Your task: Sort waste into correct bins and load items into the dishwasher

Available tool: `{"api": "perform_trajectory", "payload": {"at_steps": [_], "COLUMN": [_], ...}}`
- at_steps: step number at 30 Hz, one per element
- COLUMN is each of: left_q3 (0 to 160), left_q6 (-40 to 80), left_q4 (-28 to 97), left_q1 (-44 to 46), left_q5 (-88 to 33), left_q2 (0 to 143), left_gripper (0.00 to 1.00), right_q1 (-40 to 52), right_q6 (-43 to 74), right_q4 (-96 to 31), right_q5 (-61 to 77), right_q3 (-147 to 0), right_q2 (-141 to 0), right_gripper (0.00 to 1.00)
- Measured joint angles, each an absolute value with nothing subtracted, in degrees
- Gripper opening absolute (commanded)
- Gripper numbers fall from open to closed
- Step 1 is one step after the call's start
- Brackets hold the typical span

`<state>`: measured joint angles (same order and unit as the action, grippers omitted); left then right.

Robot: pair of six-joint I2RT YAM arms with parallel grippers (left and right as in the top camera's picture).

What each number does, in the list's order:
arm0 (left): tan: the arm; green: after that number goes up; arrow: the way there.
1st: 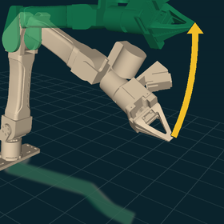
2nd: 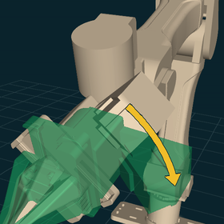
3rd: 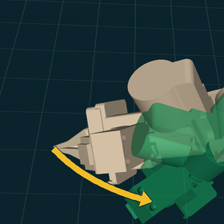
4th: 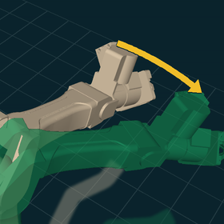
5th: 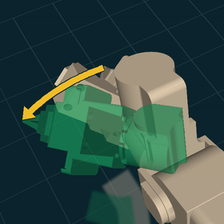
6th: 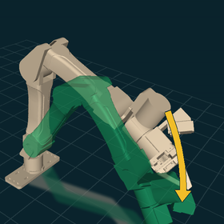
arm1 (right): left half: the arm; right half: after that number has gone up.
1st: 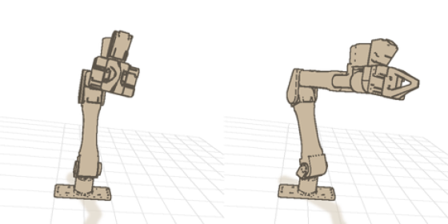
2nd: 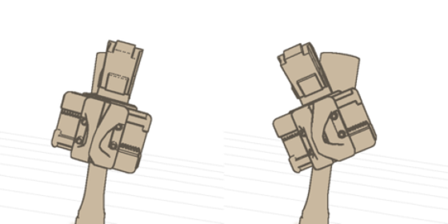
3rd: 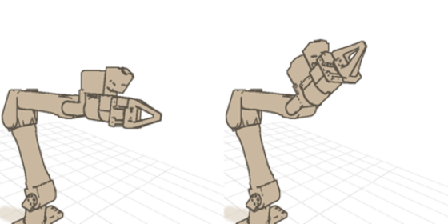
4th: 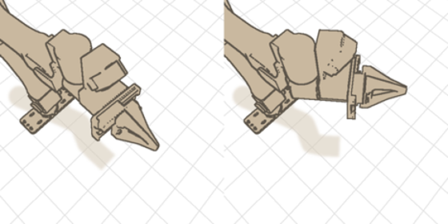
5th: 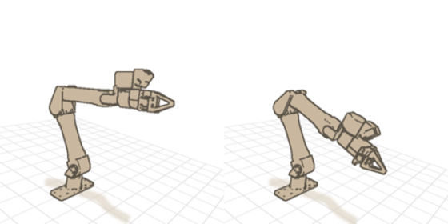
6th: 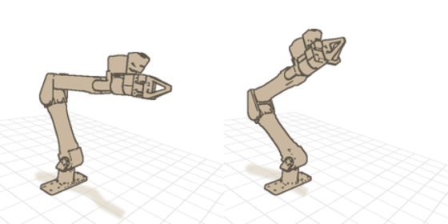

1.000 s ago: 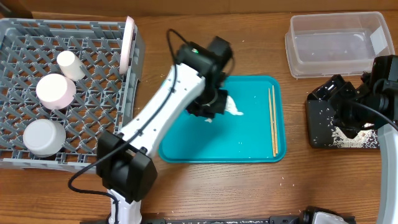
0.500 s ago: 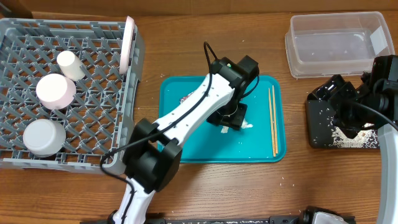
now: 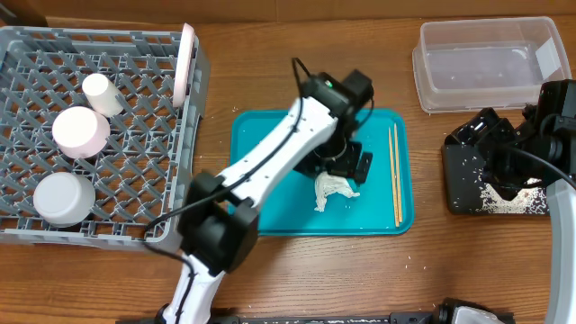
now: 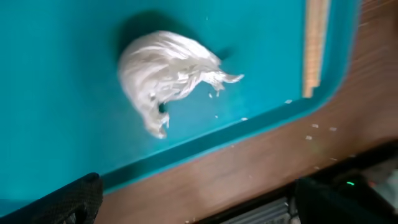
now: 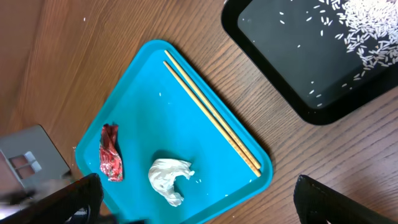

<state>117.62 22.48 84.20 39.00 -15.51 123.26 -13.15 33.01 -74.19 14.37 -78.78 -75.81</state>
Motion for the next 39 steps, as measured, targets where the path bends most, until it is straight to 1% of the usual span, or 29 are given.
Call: {"api": "perform_trajectory", "payload": {"at_steps": [3,7,11,13,16,22,25,27,29,31,34,35,36,39], "left_q3": [121.3,124.2,125.4,125.4,125.4,125.3,125.3,125.3,125.3,125.3,125.3,125.3,125.3,125.3], "left_q6": [22.6,25.1,27.2,27.3,27.1,17.7,16.9,16.7,16.5,16.5,16.5,16.5,16.5,16.5], "left_q4": [87.2,91.5,96.2,96.6,96.7,96.7,96.7,96.7,96.7,96.7,96.8,96.8,96.8,96.9], "left_q1": [36.9,33.2,27.0,23.2,19.4,13.8,11.7,11.2,11.2,11.2,11.2,11.2,11.2,11.2], "left_q5": [-12.3,-3.4,5.3,7.7,9.6,14.0,17.0,17.7,17.6,17.5,17.4,17.3,17.3,17.3], "left_q2": [116.9,104.6,92.4,87.9,83.9,78.6,76.2,74.6,73.2,72.3,72.1,72.2,72.5,73.2], "left_gripper": [1.0,1.0,1.0,1.0,1.0,1.0,1.0,1.0,1.0,1.0,1.0,1.0,1.0,1.0], "right_q1": [-13.1,-13.1,-13.1,-13.1,-13.1,-13.1,-13.1,-13.1,-13.1,-12.7,-8.3,-5.0,-1.7,9.1], "right_q6": [33.0,33.0,33.0,33.0,33.0,33.0,33.0,33.0,33.0,32.6,30.5,29.8,29.3,29.7], "right_q4": [-74.2,-74.2,-74.2,-74.2,-74.2,-74.2,-74.2,-75.7,-76.7,-75.7,-73.4,-72.8,-72.2,-69.2], "right_q5": [14.4,14.3,14.4,14.4,14.4,14.4,14.7,16.7,20.3,24.6,28.4,28.6,28.3,24.8], "right_q3": [-78.8,-78.8,-78.8,-78.8,-78.8,-78.8,-78.8,-78.8,-78.8,-78.8,-78.7,-78.7,-78.5,-76.4], "right_q2": [-75.8,-75.8,-75.8,-75.8,-75.8,-75.8,-75.8,-75.8,-75.8,-75.8,-75.8,-75.9,-76.0,-76.6], "right_gripper": [1.0,0.99,1.0,1.0,1.0,1.0,1.0,1.0,0.96,0.95,0.95,0.96,1.0,1.0]}}
